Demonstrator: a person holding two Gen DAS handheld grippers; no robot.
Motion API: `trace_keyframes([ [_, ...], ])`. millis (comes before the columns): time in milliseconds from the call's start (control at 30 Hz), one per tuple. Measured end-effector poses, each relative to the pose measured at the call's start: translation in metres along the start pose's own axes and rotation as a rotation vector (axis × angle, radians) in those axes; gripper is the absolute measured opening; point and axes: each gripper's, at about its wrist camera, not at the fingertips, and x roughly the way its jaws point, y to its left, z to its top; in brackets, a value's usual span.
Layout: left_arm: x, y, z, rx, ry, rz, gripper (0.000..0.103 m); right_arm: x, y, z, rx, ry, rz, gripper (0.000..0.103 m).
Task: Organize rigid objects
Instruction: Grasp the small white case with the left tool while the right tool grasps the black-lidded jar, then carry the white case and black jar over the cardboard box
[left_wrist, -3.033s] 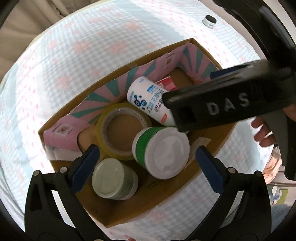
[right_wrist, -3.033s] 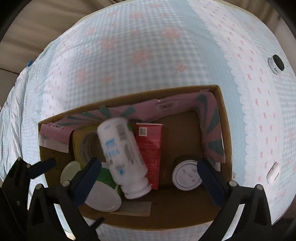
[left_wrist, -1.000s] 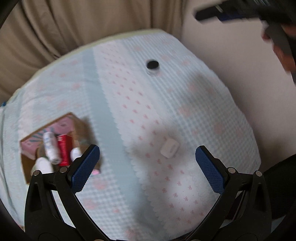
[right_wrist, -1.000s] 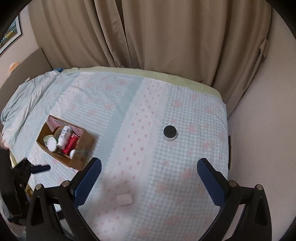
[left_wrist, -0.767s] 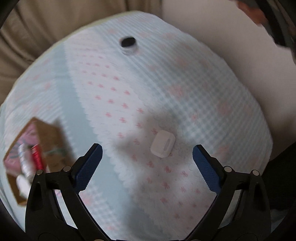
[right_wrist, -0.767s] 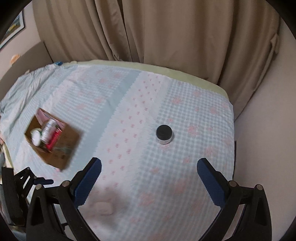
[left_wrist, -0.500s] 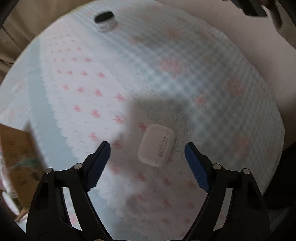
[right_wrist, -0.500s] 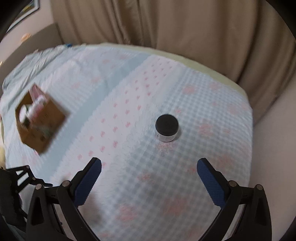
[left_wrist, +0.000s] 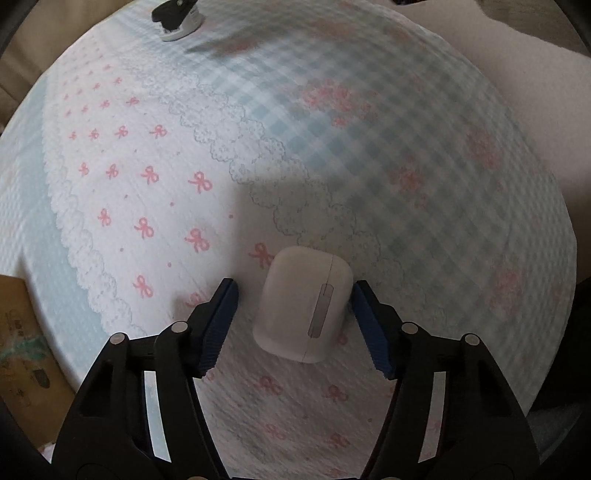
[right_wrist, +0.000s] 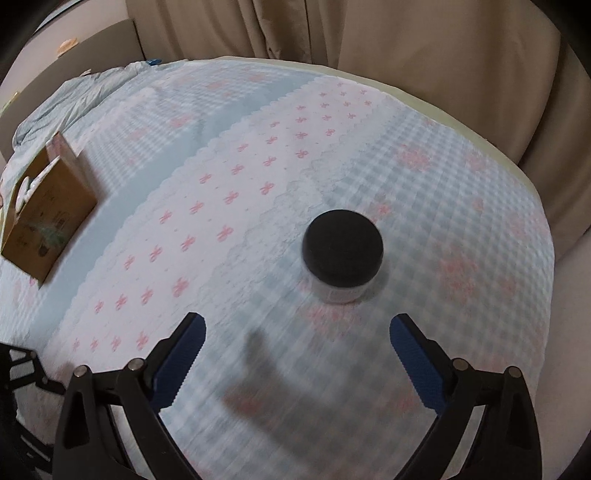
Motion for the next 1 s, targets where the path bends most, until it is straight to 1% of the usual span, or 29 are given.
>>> trace_keyframes([
  [67, 0.001, 0.001, 0.003, 0.000, 0.009, -0.004, 0.059, 0.009, -0.005, 0.003, 0.011, -0.001, 0.002, 0.100],
  [167, 0.003, -0.001, 0.010, 0.020, 0.014, -0.002, 0.054, 0.023, -0.013, 0.009, 0.028, 0.012, -0.004, 0.099],
  [200, 0.004, -0.001, 0.013, 0.025, 0.016, -0.004, 0.050, 0.028, -0.015, 0.012, 0.037, 0.016, -0.003, 0.092],
  [233, 0.005, -0.002, 0.016, 0.027, 0.018, -0.007, 0.047, 0.032, -0.017, 0.014, 0.044, 0.021, 0.004, 0.088],
  [300, 0.006, -0.003, 0.019, 0.023, 0.024, -0.009, 0.044, 0.044, -0.020, 0.018, 0.050, 0.045, -0.005, 0.074],
  [367, 0.007, -0.003, 0.021, 0.014, 0.029, -0.010, 0.044, 0.051, -0.021, 0.021, 0.050, 0.053, -0.021, 0.067],
  [433, 0.007, -0.002, 0.023, 0.008, 0.030, -0.015, 0.044, 0.053, -0.022, 0.022, 0.054, 0.043, -0.022, 0.059],
  [467, 0.007, -0.001, 0.024, 0.006, 0.030, -0.018, 0.043, 0.054, -0.022, 0.023, 0.055, 0.040, -0.036, 0.052],
  [567, 0.006, 0.000, 0.027, 0.012, 0.029, -0.016, 0.043, 0.054, -0.024, 0.023, 0.063, 0.035, -0.034, 0.052],
  [700, 0.002, 0.000, 0.020, 0.014, 0.025, -0.010, 0.043, 0.053, -0.022, 0.022, 0.042, 0.036, -0.053, 0.052],
  [800, -0.001, 0.004, 0.019, 0.007, 0.022, 0.000, 0.043, 0.050, -0.021, 0.022, 0.060, 0.038, -0.054, 0.052],
  [1000, -0.022, 0.020, 0.016, -0.056, 0.001, 0.019, 0.043, 0.033, -0.018, 0.021, 0.108, 0.026, -0.053, 0.052],
])
